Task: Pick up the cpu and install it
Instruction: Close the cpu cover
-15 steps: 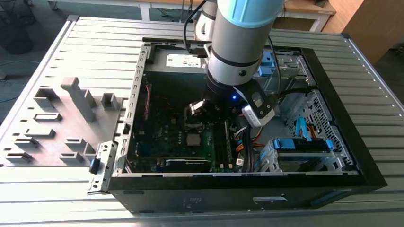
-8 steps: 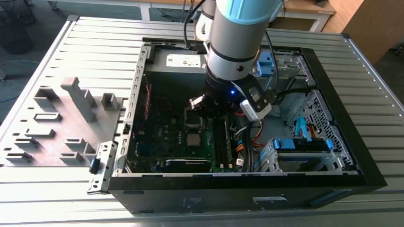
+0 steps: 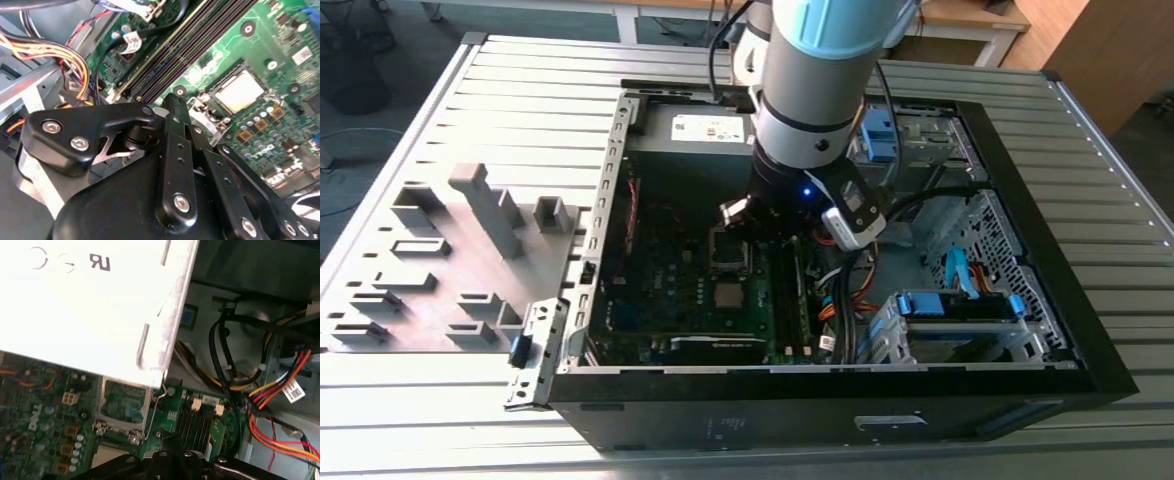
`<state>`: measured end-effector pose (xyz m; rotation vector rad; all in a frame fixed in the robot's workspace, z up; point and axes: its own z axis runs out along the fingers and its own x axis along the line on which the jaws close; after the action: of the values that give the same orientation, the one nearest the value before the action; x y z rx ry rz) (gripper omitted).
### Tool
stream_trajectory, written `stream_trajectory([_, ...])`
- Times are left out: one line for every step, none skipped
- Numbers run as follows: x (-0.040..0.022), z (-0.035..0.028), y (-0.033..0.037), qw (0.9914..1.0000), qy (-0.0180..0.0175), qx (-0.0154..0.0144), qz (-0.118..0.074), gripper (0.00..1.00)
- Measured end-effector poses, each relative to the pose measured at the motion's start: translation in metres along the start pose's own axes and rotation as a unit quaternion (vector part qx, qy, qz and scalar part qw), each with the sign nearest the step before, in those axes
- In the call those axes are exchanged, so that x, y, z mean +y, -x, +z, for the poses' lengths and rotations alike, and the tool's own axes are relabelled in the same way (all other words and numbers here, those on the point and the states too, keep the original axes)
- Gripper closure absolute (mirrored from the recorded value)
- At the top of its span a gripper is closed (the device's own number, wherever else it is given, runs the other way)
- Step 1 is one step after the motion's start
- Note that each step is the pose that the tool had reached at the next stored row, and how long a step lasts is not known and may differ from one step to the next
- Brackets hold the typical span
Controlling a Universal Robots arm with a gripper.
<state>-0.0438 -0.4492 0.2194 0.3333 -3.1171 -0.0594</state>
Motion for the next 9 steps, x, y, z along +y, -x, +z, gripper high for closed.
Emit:
stream_trajectory([0.0005, 0.0011, 0.0001, 1.0, 0.0023, -0.0005, 0.0, 0.89])
stream_trajectory([0.001, 0.0023, 0.0002, 0.99999, 0.0047, -0.001, 0.0, 0.89])
stream_trajectory([0.0013, 0.0033, 0.0003, 0.99997, 0.007, -0.0014, -0.001, 0.89])
stream_trajectory([0.0015, 0.004, 0.0003, 0.99995, 0.0092, -0.0018, -0.003, 0.89])
stream_trajectory([0.0017, 0.0048, 0.0003, 0.99992, 0.0108, -0.002, -0.007, 0.89])
stream_trajectory([0.0018, 0.0056, 0.0004, 0.99986, 0.0116, -0.002, -0.012, 0.89])
stream_trajectory([0.0018, 0.006, 0.0004, 0.99977, 0.0117, -0.0018, -0.018, 0.89])
stream_trajectory([0.0018, 0.0062, 0.0004, 0.99962, 0.0116, -0.0013, -0.025, 0.89])
stream_trajectory([0.0018, 0.0064, 0.0004, 0.99943, 0.0115, -0.001, -0.032, 0.89])
